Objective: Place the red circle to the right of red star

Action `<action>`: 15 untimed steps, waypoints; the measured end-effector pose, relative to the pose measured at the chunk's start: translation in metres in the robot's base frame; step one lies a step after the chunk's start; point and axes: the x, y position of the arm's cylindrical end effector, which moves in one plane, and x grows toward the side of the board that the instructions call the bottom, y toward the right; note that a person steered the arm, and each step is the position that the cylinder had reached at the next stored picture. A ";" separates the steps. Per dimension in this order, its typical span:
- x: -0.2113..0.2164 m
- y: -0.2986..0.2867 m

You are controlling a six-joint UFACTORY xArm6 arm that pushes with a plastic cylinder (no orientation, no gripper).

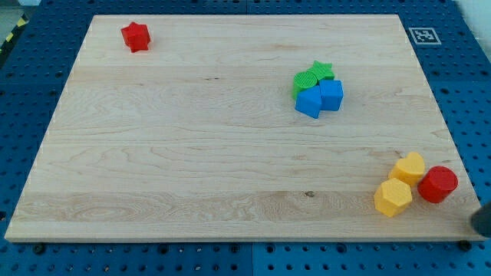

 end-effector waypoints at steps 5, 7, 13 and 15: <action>-0.023 -0.051; -0.075 -0.072; -0.164 -0.062; -0.178 -0.096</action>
